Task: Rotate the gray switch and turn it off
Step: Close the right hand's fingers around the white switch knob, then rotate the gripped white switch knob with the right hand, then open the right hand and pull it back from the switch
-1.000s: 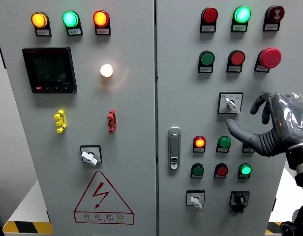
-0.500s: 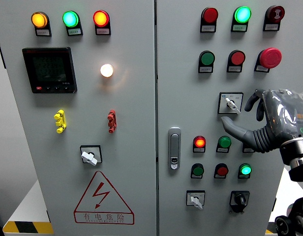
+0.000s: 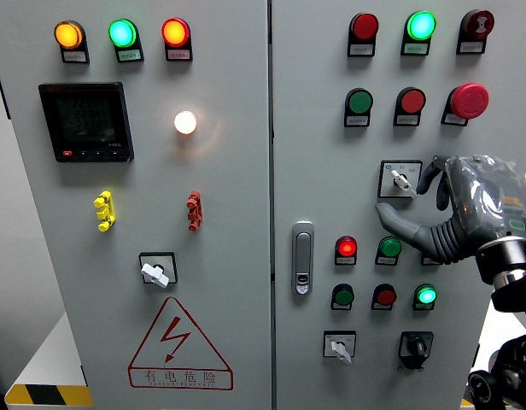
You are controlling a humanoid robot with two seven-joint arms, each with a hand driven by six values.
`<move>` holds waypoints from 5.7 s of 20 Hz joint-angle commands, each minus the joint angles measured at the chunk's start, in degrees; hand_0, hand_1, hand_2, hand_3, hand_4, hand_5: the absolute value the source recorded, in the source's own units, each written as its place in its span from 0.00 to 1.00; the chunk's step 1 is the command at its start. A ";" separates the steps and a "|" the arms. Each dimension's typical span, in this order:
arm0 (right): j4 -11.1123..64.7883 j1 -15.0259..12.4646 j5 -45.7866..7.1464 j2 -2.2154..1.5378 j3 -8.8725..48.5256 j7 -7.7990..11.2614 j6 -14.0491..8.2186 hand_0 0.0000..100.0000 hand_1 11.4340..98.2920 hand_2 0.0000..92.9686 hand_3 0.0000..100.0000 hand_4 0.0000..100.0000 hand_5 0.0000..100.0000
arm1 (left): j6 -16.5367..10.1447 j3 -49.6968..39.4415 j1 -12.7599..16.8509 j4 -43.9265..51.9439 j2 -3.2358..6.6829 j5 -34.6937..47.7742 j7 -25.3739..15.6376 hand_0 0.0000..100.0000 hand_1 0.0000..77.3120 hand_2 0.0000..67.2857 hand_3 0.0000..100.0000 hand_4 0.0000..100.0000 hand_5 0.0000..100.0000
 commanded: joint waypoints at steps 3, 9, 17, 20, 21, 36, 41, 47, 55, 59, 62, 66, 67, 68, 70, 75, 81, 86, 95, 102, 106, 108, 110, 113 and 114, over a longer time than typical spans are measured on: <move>-0.79 0.67 0.00 0.00 -0.01 0.06 -0.14 0.00 0.30 0.70 0.90 0.93 1.00 | 0.00 0.00 -0.05 0.00 0.00 0.00 0.00 0.00 0.00 0.20 0.18 0.10 0.12; -1.75 1.20 0.00 0.00 -0.45 -0.03 -0.40 0.00 0.27 0.70 0.90 0.93 1.00 | 0.00 0.00 -0.05 0.00 0.00 0.09 0.00 0.00 0.00 0.20 0.18 0.10 0.12; -2.98 1.46 0.00 0.00 -1.42 -0.73 -2.25 0.03 0.24 0.72 0.91 0.93 1.00 | 0.00 0.00 0.03 0.00 -0.08 0.00 0.00 0.00 0.00 0.20 0.18 0.10 0.12; -3.25 1.46 0.00 0.00 -1.42 -0.73 -2.34 0.07 0.23 0.72 0.92 0.93 1.00 | 0.00 0.00 -0.05 0.00 0.00 0.00 0.00 0.00 0.00 0.20 0.18 0.10 0.12; -3.51 1.55 0.00 0.00 -1.42 -0.73 -2.34 0.08 0.23 0.72 0.92 0.93 1.00 | 0.00 0.00 -0.05 0.00 0.00 0.00 0.00 0.00 0.00 0.20 0.18 0.10 0.12; -4.39 1.64 -0.26 0.00 -1.59 -1.87 -2.69 0.31 0.22 0.73 0.93 0.93 1.00 | 0.00 0.00 -0.05 0.00 0.00 0.00 0.00 0.00 0.00 0.20 0.18 0.09 0.12; -4.30 1.64 -0.26 0.00 -1.59 -2.05 -2.69 0.37 0.21 0.74 0.94 0.93 1.00 | 0.00 0.00 -0.05 0.00 0.00 0.00 0.00 0.00 0.00 0.20 0.18 0.09 0.12; -4.30 2.08 -0.35 0.00 -1.94 -2.31 -2.69 0.41 0.20 0.75 0.94 0.93 1.00 | 0.00 0.00 0.03 0.00 0.00 0.00 0.00 0.00 0.00 0.20 0.18 0.09 0.12; -4.65 2.25 -0.35 0.08 -2.47 -3.01 -2.69 0.43 0.20 0.75 0.95 0.93 1.00 | 0.00 0.00 0.03 0.00 -0.08 0.00 0.00 0.00 0.00 0.20 0.18 0.10 0.12; -4.65 2.17 -0.35 0.08 -2.65 -3.02 -2.69 0.46 0.23 0.75 0.95 0.93 1.00 | 0.00 0.00 -0.05 0.00 -0.09 0.00 0.00 0.00 0.00 0.20 0.18 0.10 0.12; -4.65 2.25 -0.35 0.08 -2.74 -3.02 -2.69 0.50 0.24 0.75 0.95 0.93 1.00 | 0.00 0.00 0.03 0.00 0.00 0.00 0.00 0.00 0.00 0.20 0.18 0.10 0.12; -4.65 2.25 -0.35 0.08 -2.73 -3.10 -2.69 0.56 0.23 0.76 0.95 0.93 1.00 | 0.00 0.00 -0.05 0.00 -0.09 0.09 0.00 0.00 0.00 0.20 0.18 0.09 0.12; -4.65 2.25 -0.35 0.08 -2.82 -3.02 -2.69 0.58 0.23 0.76 0.95 0.93 1.00 | 0.00 0.00 0.03 0.00 0.00 0.09 0.00 0.00 0.00 0.20 0.18 0.10 0.12; -4.65 2.25 -0.35 0.08 -2.82 -3.10 -2.69 0.58 0.23 0.76 0.95 0.93 1.00 | 0.00 0.00 0.03 0.00 0.00 0.00 0.00 0.00 0.00 0.20 0.18 0.10 0.12; -4.65 2.34 -0.35 0.08 -2.82 -3.02 -2.69 0.60 0.22 0.77 0.95 0.93 1.00 | 0.00 0.00 -0.05 0.00 -0.08 0.00 0.00 0.00 0.00 0.20 0.18 0.10 0.12; -4.65 2.34 -0.35 0.08 -2.82 -3.10 -2.69 0.62 0.23 0.78 0.95 0.93 1.00 | 0.00 0.00 0.03 0.00 0.00 0.00 0.00 0.00 0.00 0.20 0.18 0.09 0.12; -4.57 2.52 -0.35 0.08 -2.91 -3.10 -2.69 0.64 0.23 0.79 0.95 0.93 1.00 | 0.00 0.00 -0.05 0.00 0.00 0.00 0.00 0.00 0.00 0.20 0.18 0.10 0.12; -4.48 2.34 -0.35 0.08 -2.91 -3.10 -2.69 0.64 0.24 0.80 0.95 0.93 1.00 | 0.00 0.00 0.03 0.00 0.00 0.00 0.00 0.00 0.00 0.20 0.18 0.10 0.12; -2.20 0.77 -0.18 0.26 -2.73 -2.31 -4.36 0.70 0.20 0.69 0.96 0.77 0.99 | 0.00 0.00 0.03 0.00 0.00 0.00 0.00 0.00 0.00 0.20 0.18 0.09 0.12; 5.09 -5.03 0.26 0.26 -2.21 0.67 -4.53 0.66 0.22 0.53 0.69 0.55 0.87 | 0.00 0.00 0.03 0.00 0.00 0.00 0.00 0.00 0.00 0.20 0.18 0.09 0.12; 8.52 -7.93 0.26 0.17 -1.86 2.43 -6.46 0.65 0.23 0.46 0.57 0.43 0.78 | 0.00 0.00 0.03 0.00 0.00 0.00 0.00 0.00 0.00 0.20 0.18 0.09 0.12; 9.40 -8.29 0.26 0.17 -1.86 2.87 -7.69 0.63 0.25 0.40 0.49 0.36 0.70 | 0.00 0.00 -0.05 0.00 0.00 0.00 0.00 0.00 0.00 0.20 0.18 0.09 0.12; 11.94 -9.86 0.26 0.17 -1.94 3.75 -7.61 0.62 0.27 0.37 0.46 0.34 0.66 | 0.00 0.00 0.03 0.00 0.00 0.00 0.00 0.00 0.00 0.20 0.18 0.10 0.12; 14.15 -11.37 0.26 0.17 -2.12 5.07 -7.44 0.60 0.29 0.29 0.36 0.24 0.52 | 0.00 0.00 0.03 0.00 0.00 0.00 0.00 0.00 0.00 0.20 0.18 0.10 0.12; 15.11 -11.89 0.26 0.17 -1.95 5.94 -7.61 0.60 0.29 0.28 0.32 0.20 0.48 | 0.00 0.00 0.03 0.00 0.00 0.00 0.00 0.00 0.00 0.20 0.18 0.10 0.12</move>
